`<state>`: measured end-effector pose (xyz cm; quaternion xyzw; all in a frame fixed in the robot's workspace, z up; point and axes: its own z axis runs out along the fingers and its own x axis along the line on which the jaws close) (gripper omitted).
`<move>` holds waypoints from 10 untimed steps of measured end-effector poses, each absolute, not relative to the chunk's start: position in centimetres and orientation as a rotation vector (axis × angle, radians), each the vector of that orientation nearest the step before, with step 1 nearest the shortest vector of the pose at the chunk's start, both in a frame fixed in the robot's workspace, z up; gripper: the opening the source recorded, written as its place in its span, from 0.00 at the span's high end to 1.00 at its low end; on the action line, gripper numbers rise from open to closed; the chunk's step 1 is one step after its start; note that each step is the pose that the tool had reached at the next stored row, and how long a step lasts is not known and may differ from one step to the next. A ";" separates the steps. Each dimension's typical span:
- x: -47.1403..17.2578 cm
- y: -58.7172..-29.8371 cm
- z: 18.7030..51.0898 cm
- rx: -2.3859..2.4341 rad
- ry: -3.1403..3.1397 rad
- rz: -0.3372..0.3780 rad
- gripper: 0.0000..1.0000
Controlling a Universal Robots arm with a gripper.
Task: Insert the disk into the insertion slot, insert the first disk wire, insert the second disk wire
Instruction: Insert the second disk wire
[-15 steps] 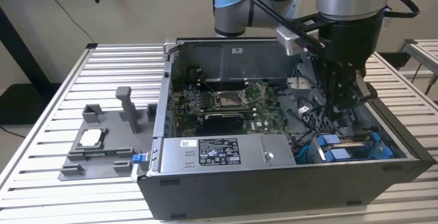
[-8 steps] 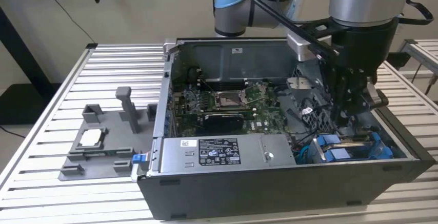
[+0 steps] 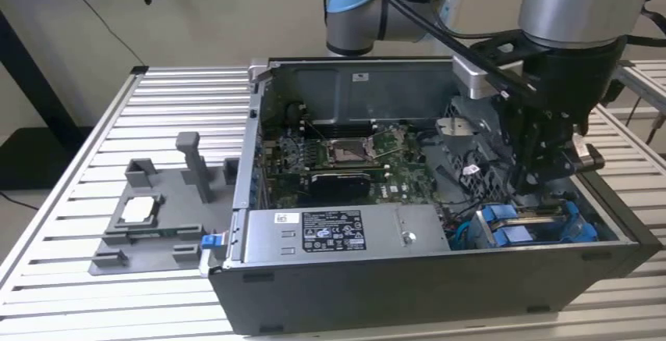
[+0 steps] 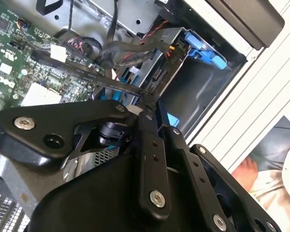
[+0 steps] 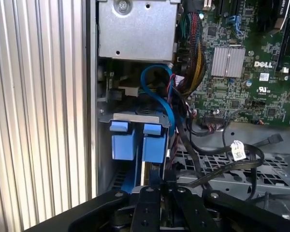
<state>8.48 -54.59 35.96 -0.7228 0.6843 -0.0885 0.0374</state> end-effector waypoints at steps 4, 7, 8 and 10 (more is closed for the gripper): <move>9.1 -55.0 35.8 -2.212 2.098 -0.235 0.84; 9.5 -55.3 35.7 -2.211 2.099 -0.211 0.84; 9.6 -55.3 35.7 -2.212 2.100 -0.202 0.84; 9.9 -55.5 35.6 -2.215 2.103 -0.185 0.84</move>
